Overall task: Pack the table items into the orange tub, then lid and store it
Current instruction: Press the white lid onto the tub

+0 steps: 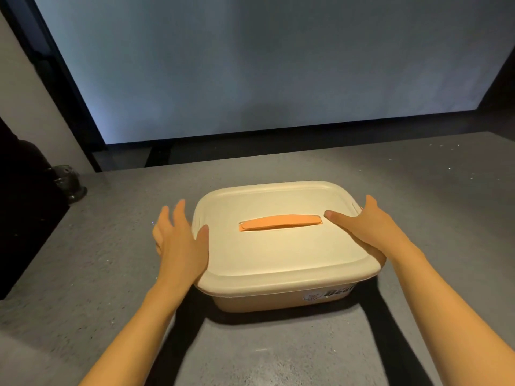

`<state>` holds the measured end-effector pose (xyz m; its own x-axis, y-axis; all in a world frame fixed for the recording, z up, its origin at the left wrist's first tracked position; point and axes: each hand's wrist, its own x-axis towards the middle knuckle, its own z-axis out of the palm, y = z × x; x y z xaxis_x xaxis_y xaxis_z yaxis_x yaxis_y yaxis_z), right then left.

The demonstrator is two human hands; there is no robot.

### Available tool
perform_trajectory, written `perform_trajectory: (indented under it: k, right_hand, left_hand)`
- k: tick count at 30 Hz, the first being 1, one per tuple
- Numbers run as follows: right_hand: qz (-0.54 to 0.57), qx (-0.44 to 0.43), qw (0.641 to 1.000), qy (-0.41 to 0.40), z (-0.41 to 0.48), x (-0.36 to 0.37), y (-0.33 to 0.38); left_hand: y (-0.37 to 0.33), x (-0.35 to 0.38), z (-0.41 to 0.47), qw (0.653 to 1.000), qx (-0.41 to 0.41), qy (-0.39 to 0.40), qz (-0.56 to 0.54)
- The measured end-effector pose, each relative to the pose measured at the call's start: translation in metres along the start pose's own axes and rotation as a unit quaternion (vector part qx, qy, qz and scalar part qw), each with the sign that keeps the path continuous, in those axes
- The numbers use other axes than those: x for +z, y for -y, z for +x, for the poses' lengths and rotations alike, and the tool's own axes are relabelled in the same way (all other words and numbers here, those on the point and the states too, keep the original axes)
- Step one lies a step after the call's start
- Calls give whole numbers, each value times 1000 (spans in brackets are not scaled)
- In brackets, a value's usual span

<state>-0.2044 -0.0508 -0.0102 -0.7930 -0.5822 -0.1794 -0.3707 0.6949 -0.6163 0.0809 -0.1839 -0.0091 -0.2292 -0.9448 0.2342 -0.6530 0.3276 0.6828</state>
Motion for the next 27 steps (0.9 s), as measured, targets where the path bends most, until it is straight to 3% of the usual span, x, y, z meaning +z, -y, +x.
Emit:
perform_trajectory:
  k: [4,6,13,21,27]
  right_hand:
    - [4,4,999,-40,-4,4,-1]
    - [-24,-25,996,-79,-6,5,0]
    - [-52,-37,993,-101,-6,5,7]
    - [-165,-47,975,-144,-12,11,21]
    - [-148,-63,979,-129,-12,8,14]
  left_hand:
    - [3,-3,0,981,-139,52,-125]
    - [1,-5,-1,974,-163,64,-147]
    - [-14,-2,-11,995,-78,9,-69]
    - [-21,4,-15,990,26,-4,135]
    - [-18,7,-16,995,7,15,98]
